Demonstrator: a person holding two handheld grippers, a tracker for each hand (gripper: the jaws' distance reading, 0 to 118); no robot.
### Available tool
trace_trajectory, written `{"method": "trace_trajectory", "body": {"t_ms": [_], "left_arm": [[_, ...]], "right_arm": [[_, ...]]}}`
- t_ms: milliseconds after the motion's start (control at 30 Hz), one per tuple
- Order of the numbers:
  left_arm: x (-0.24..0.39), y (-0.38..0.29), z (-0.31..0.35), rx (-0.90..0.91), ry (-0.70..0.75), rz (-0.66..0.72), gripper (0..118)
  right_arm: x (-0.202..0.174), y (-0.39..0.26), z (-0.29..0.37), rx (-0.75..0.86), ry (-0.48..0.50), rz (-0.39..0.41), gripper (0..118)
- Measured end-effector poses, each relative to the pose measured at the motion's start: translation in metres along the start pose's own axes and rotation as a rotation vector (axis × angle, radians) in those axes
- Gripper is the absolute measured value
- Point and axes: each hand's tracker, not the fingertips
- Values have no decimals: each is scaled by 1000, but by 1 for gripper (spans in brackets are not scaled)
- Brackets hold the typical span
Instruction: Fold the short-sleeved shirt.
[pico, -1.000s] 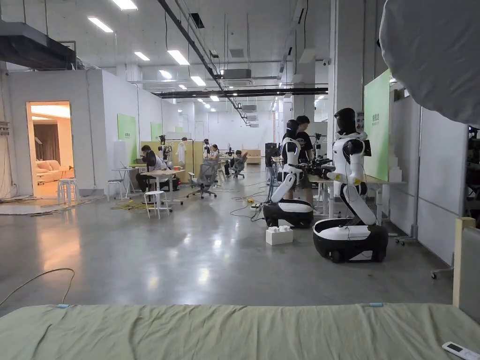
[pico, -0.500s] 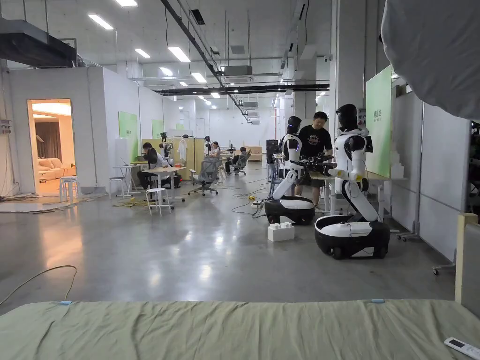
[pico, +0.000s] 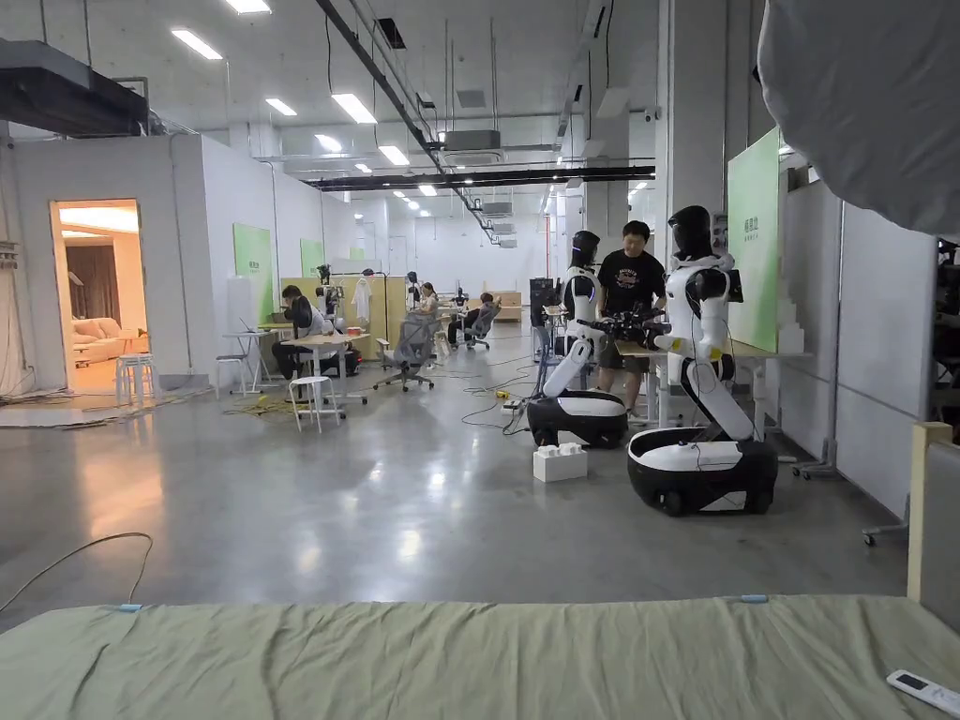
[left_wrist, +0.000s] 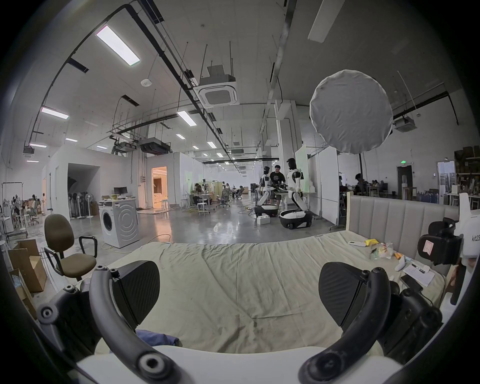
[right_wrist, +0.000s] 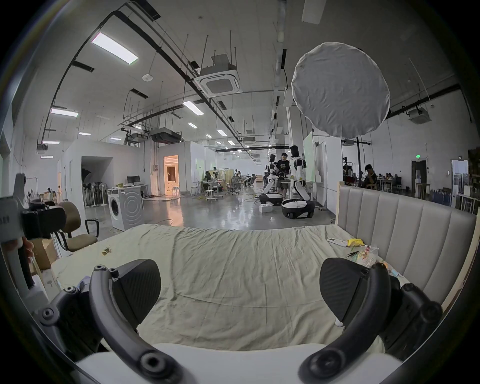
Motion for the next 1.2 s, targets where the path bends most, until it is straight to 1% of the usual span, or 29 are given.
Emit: {"method": "trace_trajectory", "body": {"t_ms": [133, 267, 367, 533, 633, 800, 933, 1100, 1133, 1200], "left_arm": [[0, 0, 1, 0, -9, 4, 118], [0, 2, 4, 9, 7, 12, 118], [-4, 6, 7, 15, 11, 49, 118], [-2, 9, 9, 21, 10, 37, 118], [-1, 9, 9, 19, 5, 29, 118], [-1, 12, 11, 16, -23, 73, 118], [0, 14, 12, 20, -26, 58, 118], [1, 13, 11, 10, -36, 60, 118], [1, 14, 11, 8, -37, 61, 118], [1, 15, 10, 8, -40, 60, 118]], "right_arm": [[1, 0, -1, -24, 12, -30, 118], [1, -2, 0, -18, 1, -25, 118], [3, -2, 0, -20, -10, -28, 118], [7, -1, 1, -18, -4, -85, 118], [9, -1, 1, -19, -2, -104, 118], [9, 0, 4, -18, 5, -100, 118], [5, -1, 3, -25, 0, -68, 118], [4, -1, -2, -46, -9, -74, 118], [4, 1, -2, -48, -10, -83, 118], [2, 10, -4, -114, -61, -165, 118]]}}
